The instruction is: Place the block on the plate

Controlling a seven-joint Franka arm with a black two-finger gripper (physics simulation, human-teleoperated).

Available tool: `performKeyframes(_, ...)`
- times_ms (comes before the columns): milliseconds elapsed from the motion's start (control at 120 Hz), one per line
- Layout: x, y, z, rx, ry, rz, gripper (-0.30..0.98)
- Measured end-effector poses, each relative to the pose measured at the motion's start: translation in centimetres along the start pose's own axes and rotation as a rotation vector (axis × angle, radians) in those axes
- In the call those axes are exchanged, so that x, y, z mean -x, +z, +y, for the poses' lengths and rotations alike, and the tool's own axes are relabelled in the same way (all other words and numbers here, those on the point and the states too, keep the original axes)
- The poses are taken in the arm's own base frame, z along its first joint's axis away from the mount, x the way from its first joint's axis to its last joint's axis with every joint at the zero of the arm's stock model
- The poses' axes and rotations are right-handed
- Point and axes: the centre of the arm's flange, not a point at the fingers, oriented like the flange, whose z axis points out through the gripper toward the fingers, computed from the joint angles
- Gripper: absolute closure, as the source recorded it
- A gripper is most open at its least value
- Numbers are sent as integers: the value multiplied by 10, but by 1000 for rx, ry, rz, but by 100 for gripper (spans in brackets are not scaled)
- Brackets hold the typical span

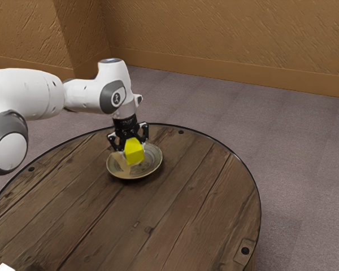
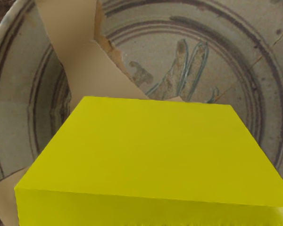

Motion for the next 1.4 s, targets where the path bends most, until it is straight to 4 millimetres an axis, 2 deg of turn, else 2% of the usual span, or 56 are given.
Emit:
performKeyframes(92, -5, 2, 8, -4, 4, 7, 38)
performKeyframes(308, -13, 15, 8, -26, -3, 2, 37)
performKeyframes(567, -11, 14, 12, -23, 4, 6, 12)
performKeyframes(683, -11, -5, 18, -7, 11, 26, 7)
performKeyframes(767, -11, -30, 20, 9, 13, 44, 5)
performKeyframes(833, -10, -67, 18, 36, 16, 72, 3)
performKeyframes(917, 1, -109, 15, 52, 31, 86, 2)
performKeyframes(1067, 45, -181, 11, 30, 124, 101, 1)
performKeyframes(1167, 74, -236, -5, 25, 203, 104, 1)
performKeyframes(1258, 99, -284, -28, 25, 278, 98, 0)
performKeyframes(1350, 124, -308, -40, 13, 395, 76, 0)
performKeyframes(1400, 129, -308, -45, -4, 448, 57, 0)
